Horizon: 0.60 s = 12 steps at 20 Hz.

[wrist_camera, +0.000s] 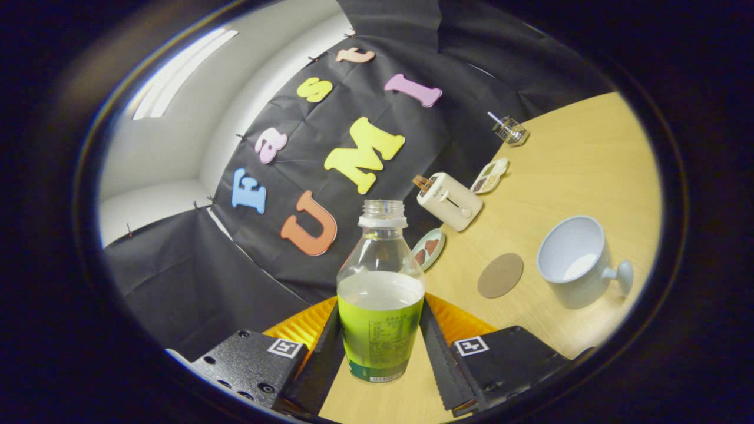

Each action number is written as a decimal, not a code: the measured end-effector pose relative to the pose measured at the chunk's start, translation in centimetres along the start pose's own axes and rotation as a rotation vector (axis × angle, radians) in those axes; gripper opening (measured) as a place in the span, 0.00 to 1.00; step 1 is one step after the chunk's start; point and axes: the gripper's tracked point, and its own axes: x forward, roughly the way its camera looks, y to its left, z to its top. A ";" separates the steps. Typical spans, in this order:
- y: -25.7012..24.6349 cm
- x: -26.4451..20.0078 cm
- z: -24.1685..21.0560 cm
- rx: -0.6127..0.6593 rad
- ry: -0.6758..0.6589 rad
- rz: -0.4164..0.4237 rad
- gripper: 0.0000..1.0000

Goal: Take the bottle from table, then pour the juice into the cup, finally place the bottle on the coaster

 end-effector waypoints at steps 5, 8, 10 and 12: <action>0.3 -0.1 -0.4 0.121 0.027 0.012 0.78; 0.3 0.0 0.3 0.249 0.020 0.034 0.78; 0.7 0.1 0.4 0.350 0.027 0.073 0.78; 0.7 0.1 0.6 0.427 0.031 0.094 0.78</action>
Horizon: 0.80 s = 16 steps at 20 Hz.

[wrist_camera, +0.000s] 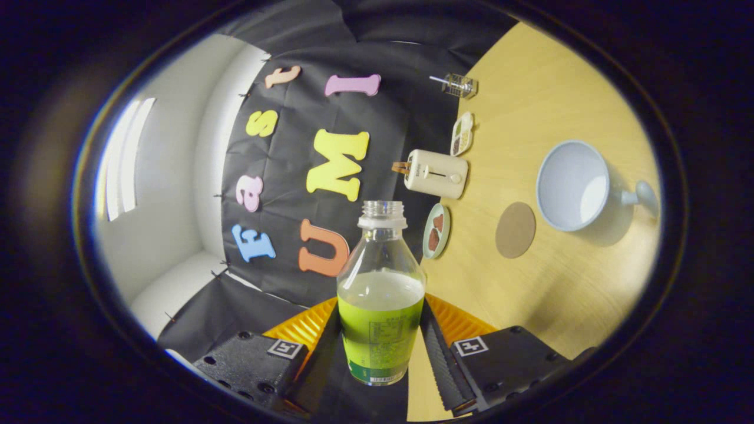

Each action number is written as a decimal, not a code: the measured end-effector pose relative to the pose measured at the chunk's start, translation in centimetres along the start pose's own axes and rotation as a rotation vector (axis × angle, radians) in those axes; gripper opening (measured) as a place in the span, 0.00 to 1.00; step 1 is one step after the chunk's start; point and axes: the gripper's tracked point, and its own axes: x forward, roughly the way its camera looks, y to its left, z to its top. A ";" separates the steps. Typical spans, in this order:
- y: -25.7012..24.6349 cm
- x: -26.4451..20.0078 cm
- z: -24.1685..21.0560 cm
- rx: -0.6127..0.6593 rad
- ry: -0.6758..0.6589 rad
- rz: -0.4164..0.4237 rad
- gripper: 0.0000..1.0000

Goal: Take the bottle from table, then pour the juice into the cup, finally place the bottle on the coaster

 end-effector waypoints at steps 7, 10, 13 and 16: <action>0.5 -0.3 1.0 0.175 0.001 0.075 0.78; 0.9 -0.1 1.5 0.216 0.002 0.085 0.78; 1.1 -0.2 1.9 0.292 0.000 0.076 0.78; 1.7 -0.7 2.3 0.398 -0.001 0.099 0.78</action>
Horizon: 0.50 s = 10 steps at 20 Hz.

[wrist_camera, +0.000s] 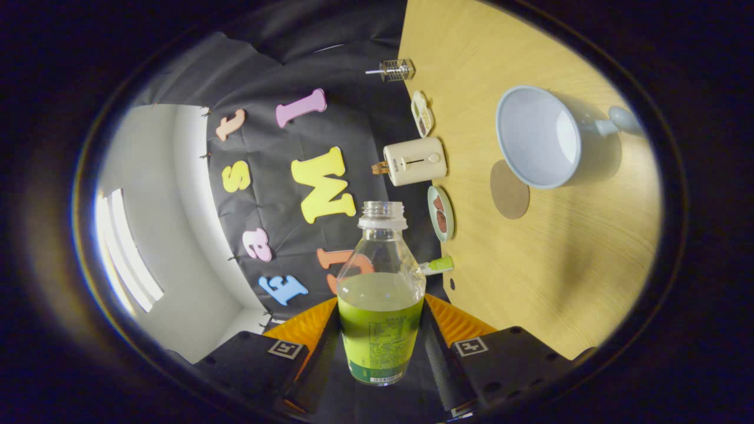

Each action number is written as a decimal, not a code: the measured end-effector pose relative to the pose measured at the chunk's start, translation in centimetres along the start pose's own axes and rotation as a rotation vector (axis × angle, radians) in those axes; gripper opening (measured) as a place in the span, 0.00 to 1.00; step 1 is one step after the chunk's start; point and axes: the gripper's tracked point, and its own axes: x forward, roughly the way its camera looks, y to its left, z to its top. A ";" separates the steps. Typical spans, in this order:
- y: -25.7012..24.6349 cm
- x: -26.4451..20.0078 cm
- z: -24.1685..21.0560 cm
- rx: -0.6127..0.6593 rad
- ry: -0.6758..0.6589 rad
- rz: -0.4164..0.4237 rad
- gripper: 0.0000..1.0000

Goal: Take the bottle from table, then pour the juice into the cup, finally place the bottle on the coaster

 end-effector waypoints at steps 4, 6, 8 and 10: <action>0.6 -0.4 0.9 0.110 -0.020 0.046 0.78; 1.0 -0.8 1.0 0.144 -0.022 0.079 0.78; 1.5 -1.4 1.1 0.165 -0.022 0.097 0.78; 1.8 -1.6 1.2 0.178 -0.022 0.104 0.78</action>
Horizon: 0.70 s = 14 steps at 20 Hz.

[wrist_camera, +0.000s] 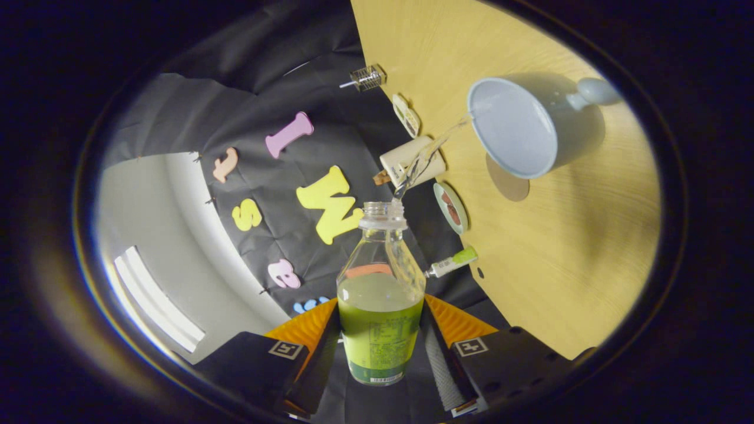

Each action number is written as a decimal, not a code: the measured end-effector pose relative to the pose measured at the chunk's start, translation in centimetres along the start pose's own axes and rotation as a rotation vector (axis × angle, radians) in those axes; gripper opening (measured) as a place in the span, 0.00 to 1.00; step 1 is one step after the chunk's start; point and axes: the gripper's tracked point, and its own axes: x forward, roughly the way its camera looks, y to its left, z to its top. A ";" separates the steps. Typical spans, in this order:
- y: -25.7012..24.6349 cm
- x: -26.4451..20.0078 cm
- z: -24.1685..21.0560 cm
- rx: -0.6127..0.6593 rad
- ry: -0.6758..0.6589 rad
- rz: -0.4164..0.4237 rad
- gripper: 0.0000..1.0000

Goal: Take the bottle from table, then pour the juice into the cup, finally place the bottle on the coaster

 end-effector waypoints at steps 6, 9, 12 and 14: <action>1.0 -0.5 0.2 0.061 -0.001 0.027 0.78; 1.3 -0.8 0.1 0.081 0.001 0.038 0.78; 1.4 -0.5 0.0 0.099 0.003 0.047 0.78; 1.5 -0.7 -0.2 0.116 0.011 0.049 0.78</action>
